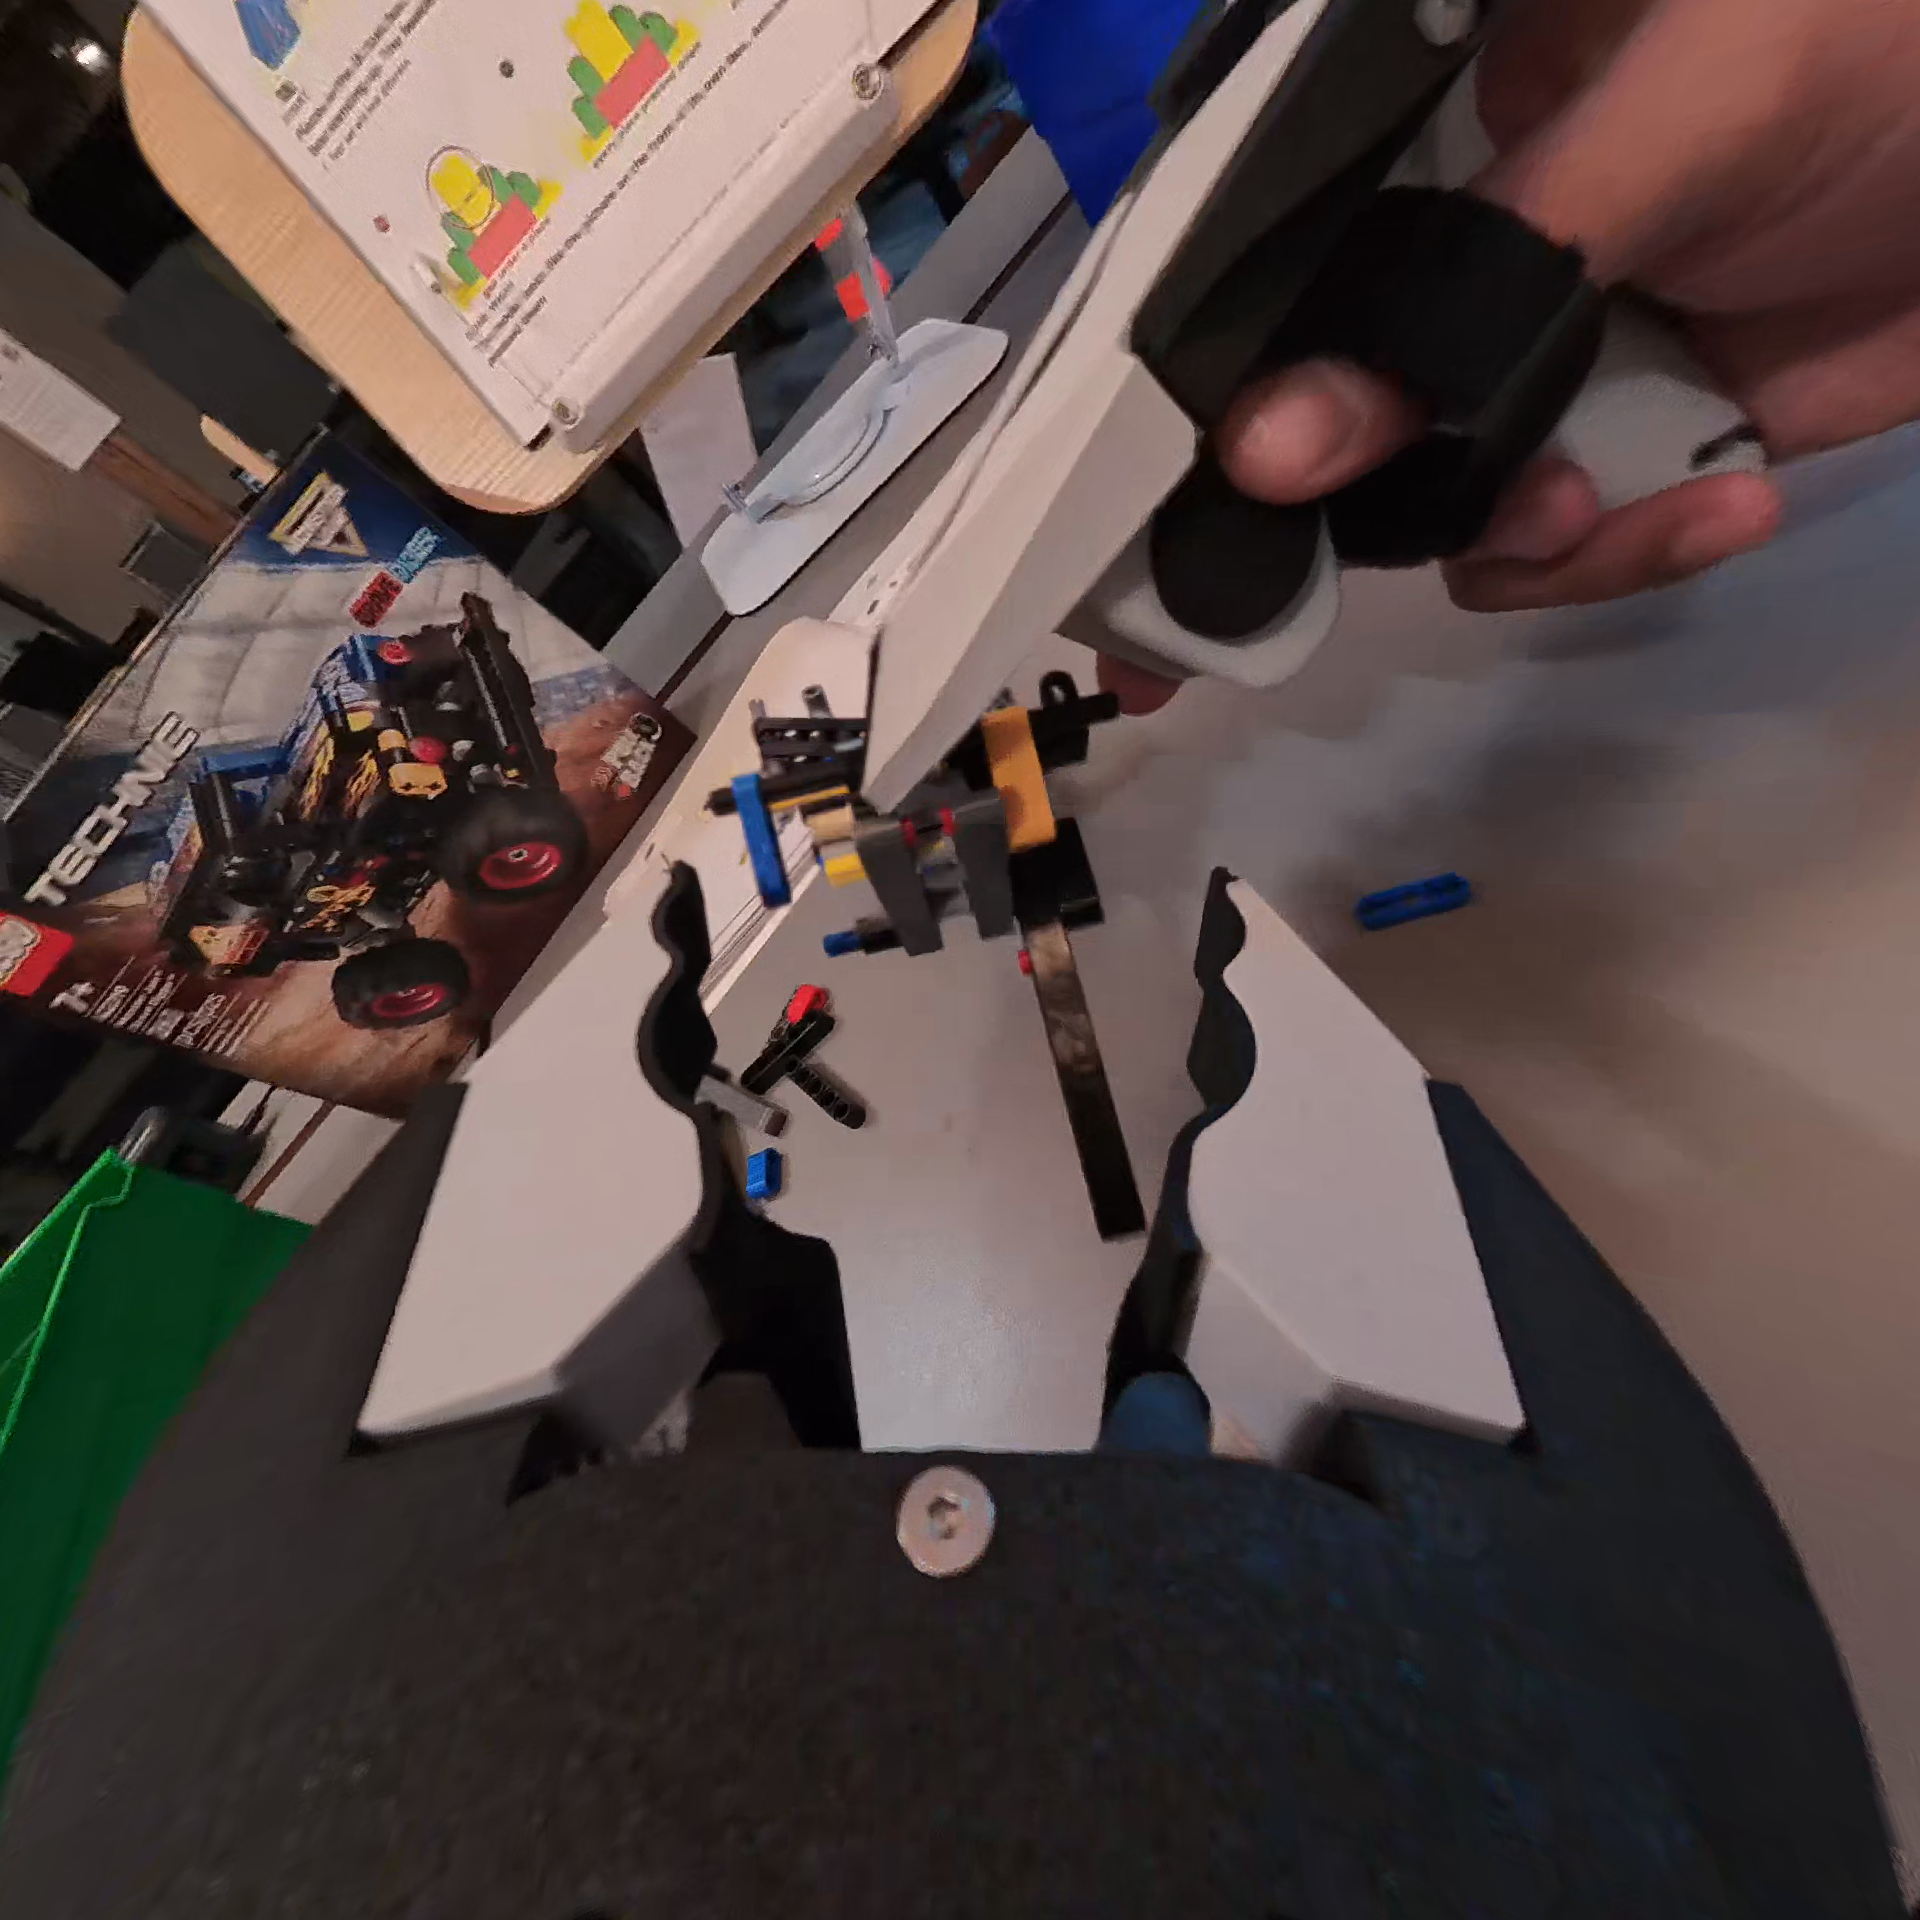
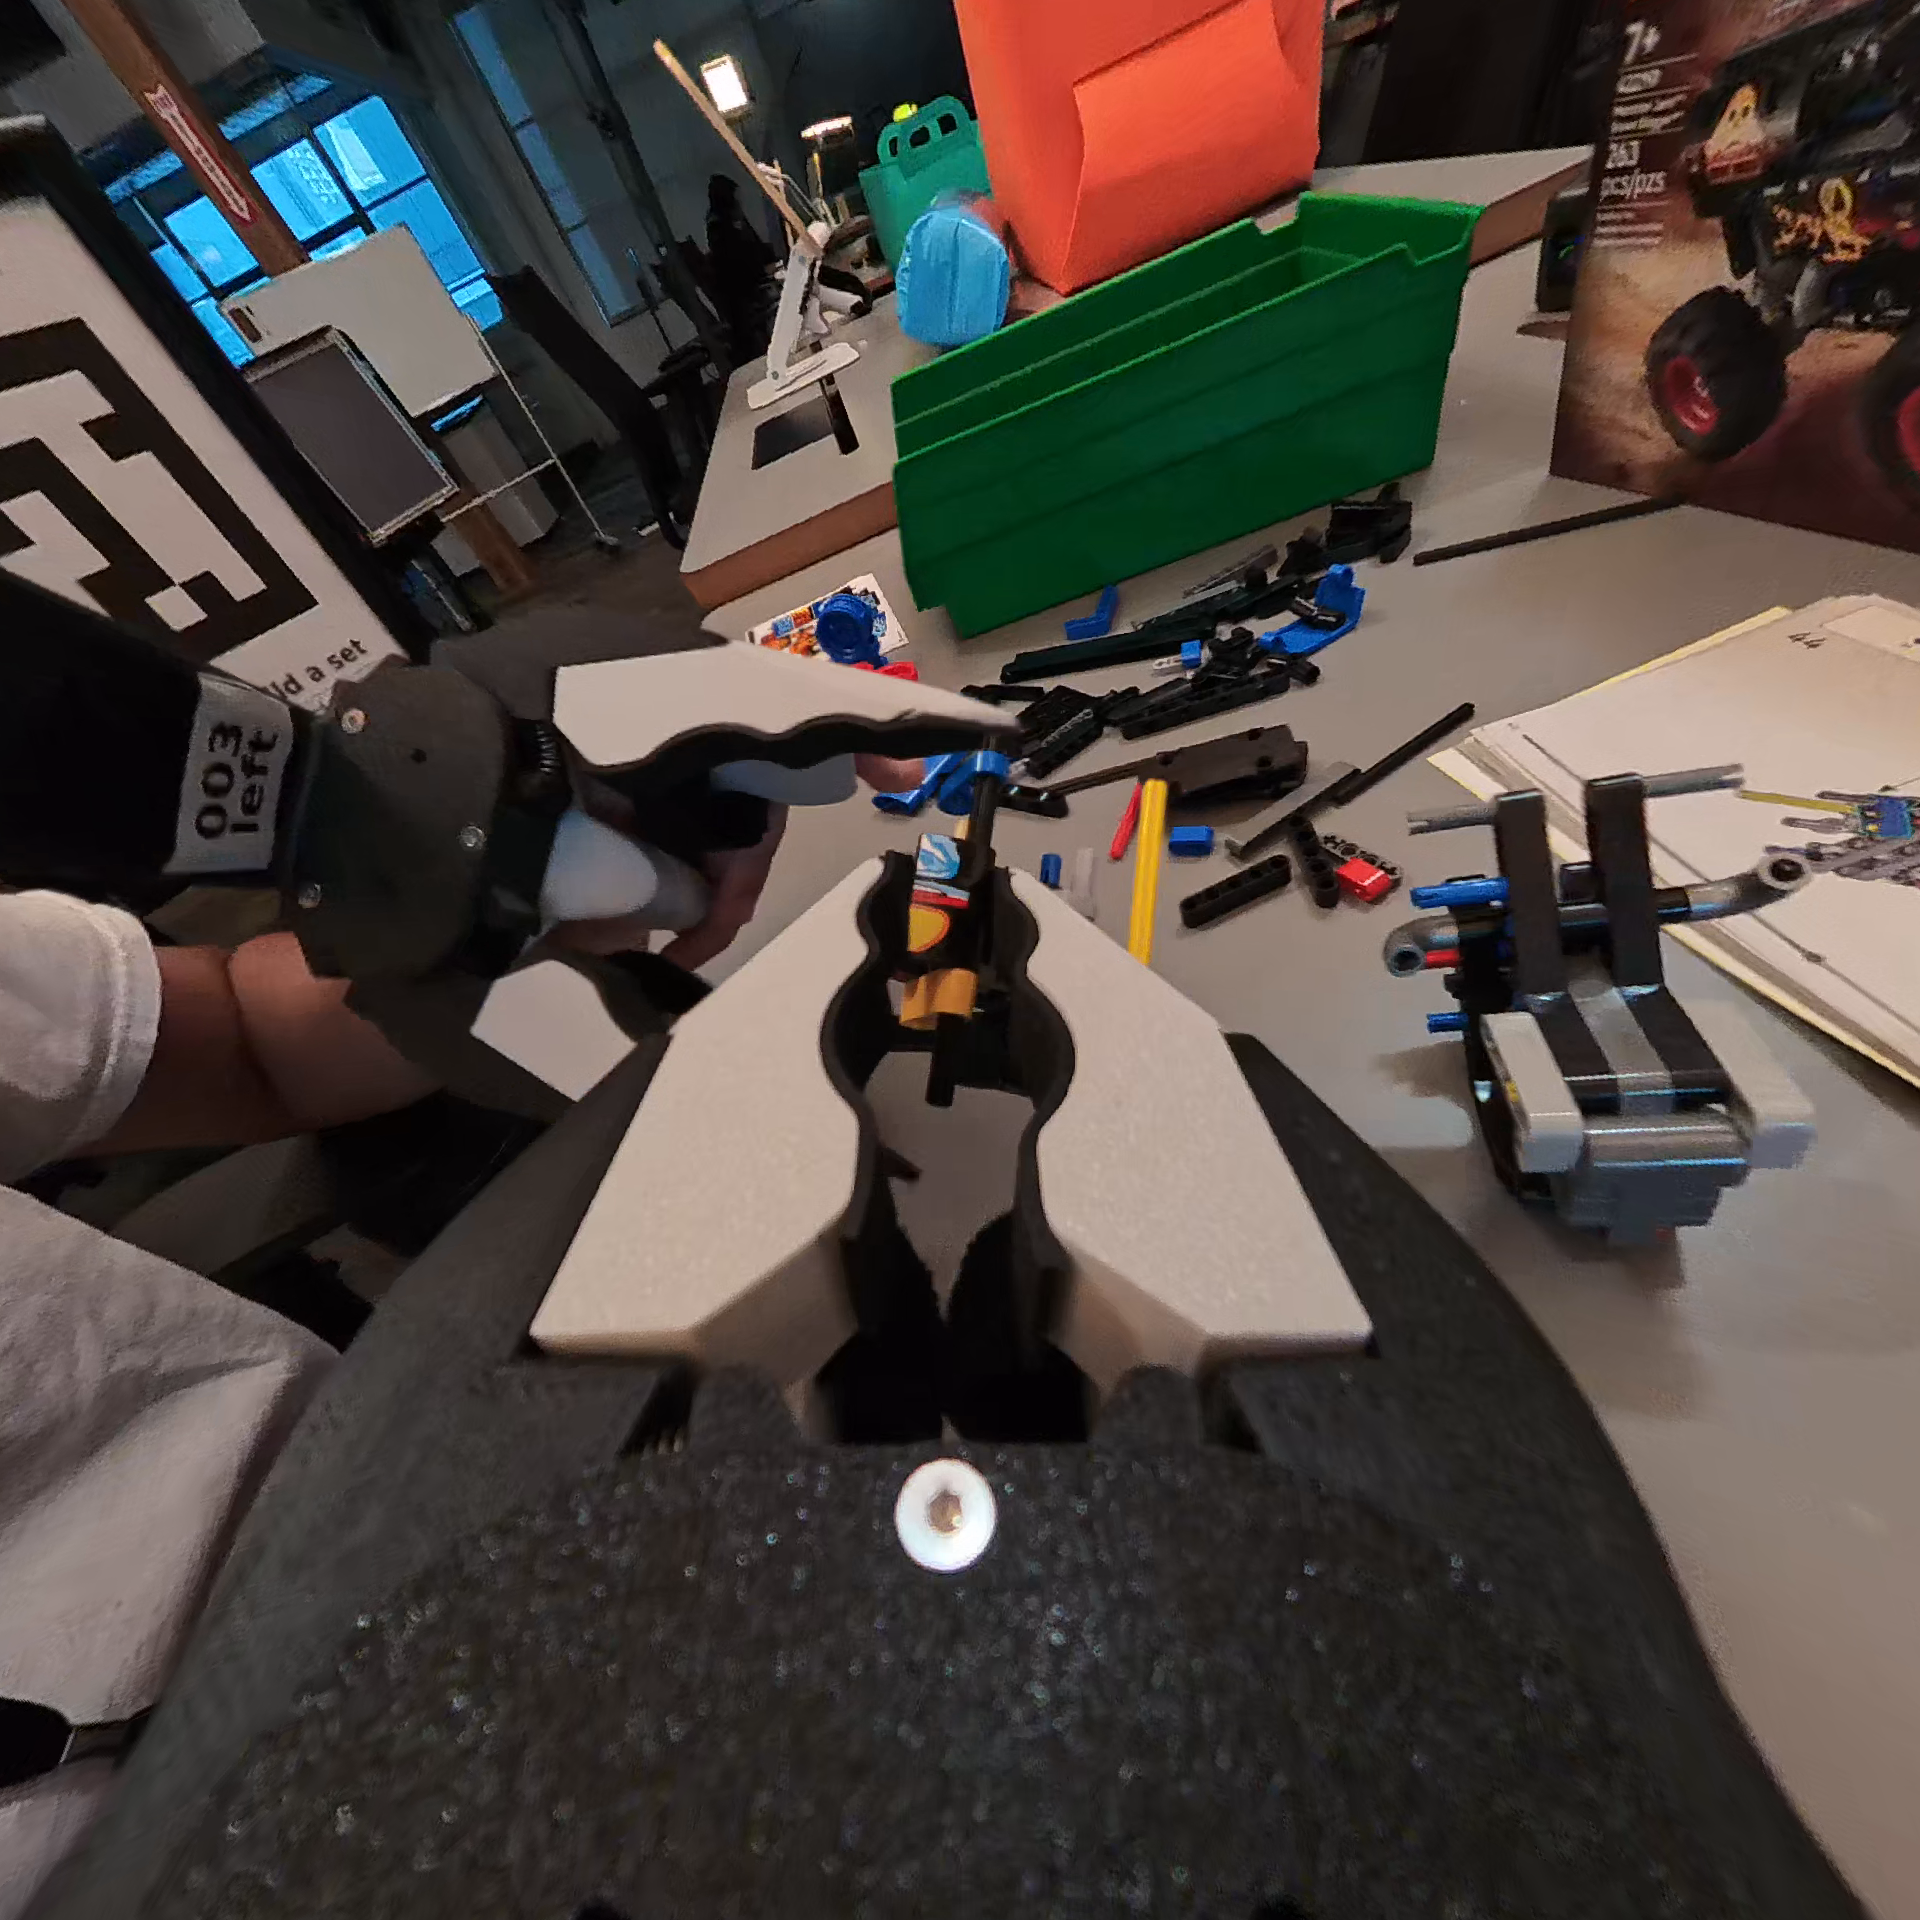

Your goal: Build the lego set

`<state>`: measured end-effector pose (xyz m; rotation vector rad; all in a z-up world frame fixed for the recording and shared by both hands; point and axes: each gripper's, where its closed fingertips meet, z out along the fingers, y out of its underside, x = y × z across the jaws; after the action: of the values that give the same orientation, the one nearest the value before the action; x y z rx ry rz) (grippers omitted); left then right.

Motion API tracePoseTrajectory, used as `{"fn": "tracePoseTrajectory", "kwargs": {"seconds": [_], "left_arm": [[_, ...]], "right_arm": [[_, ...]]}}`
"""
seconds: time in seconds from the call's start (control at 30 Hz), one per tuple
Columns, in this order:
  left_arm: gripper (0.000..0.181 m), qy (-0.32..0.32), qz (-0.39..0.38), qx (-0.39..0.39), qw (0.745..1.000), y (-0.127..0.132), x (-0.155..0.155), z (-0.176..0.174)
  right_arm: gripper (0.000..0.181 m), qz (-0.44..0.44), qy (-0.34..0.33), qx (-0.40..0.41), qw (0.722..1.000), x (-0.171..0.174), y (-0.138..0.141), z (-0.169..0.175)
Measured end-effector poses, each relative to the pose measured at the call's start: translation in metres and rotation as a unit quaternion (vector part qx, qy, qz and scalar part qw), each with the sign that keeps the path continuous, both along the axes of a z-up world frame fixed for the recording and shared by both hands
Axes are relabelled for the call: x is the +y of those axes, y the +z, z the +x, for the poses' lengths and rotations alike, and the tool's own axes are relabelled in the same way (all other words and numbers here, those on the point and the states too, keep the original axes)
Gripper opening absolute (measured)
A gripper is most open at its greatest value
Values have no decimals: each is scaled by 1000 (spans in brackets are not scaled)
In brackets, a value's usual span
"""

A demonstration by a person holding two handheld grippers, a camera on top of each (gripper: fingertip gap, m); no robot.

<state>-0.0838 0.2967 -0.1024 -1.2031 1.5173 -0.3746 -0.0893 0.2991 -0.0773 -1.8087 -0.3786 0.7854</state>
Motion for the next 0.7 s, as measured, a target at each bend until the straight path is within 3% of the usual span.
{"fn": "tracePoseTrajectory", "kwargs": {"seconds": [0.27, 0.47, 0.7], "left_arm": [[68, 67, -1, -22, 997, 7, 13, 3], [57, 69, -27, -12, 997, 2, 13, 2], [54, 68, 53, 27, 996, 1, 14, -3]], "right_arm": [[15, 14, -10, -23, 1000, -1, -2, -8], [15, 31, -18, -42, 998, -1, -2, -10], [15, 14, 1, -17, 1000, -2, -5, -13]]}}
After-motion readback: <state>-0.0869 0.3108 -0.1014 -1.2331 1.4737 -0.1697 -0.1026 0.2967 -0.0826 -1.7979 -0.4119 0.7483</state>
